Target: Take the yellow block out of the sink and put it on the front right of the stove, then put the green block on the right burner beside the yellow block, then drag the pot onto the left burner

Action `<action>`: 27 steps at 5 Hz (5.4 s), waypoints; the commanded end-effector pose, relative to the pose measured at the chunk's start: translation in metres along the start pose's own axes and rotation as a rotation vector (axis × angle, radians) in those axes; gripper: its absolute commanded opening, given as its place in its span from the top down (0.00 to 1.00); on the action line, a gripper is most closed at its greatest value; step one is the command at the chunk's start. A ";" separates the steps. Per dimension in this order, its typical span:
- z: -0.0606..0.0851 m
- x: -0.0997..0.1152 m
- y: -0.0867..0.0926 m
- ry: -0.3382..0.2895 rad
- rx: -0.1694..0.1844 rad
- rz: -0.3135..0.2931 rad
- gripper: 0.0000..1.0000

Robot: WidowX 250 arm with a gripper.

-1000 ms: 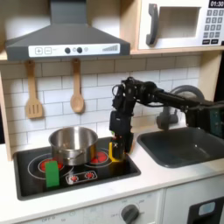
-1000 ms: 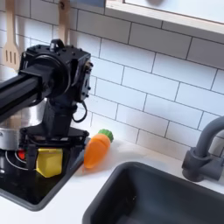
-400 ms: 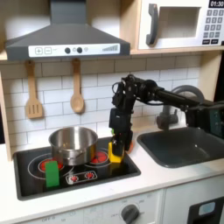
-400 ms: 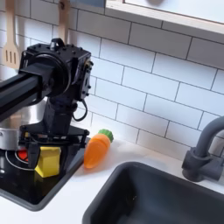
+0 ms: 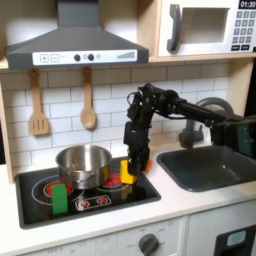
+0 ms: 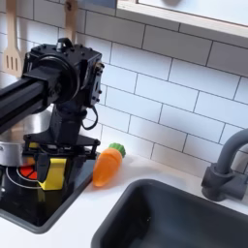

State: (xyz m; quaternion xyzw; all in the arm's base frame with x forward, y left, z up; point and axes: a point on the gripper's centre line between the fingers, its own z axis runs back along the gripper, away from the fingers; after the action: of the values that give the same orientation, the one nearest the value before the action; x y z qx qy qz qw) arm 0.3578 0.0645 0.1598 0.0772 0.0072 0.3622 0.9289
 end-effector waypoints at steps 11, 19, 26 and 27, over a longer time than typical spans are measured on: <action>0.002 -0.032 0.010 0.009 -0.026 -0.027 0.00; 0.023 -0.024 0.017 0.028 -0.086 -0.015 0.00; 0.023 0.012 0.068 -0.002 -0.085 0.052 0.00; 0.019 0.019 0.075 0.000 -0.081 0.069 0.00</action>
State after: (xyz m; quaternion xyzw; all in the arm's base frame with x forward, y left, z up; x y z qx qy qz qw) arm 0.3230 0.1279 0.1909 0.0377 -0.0116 0.3936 0.9184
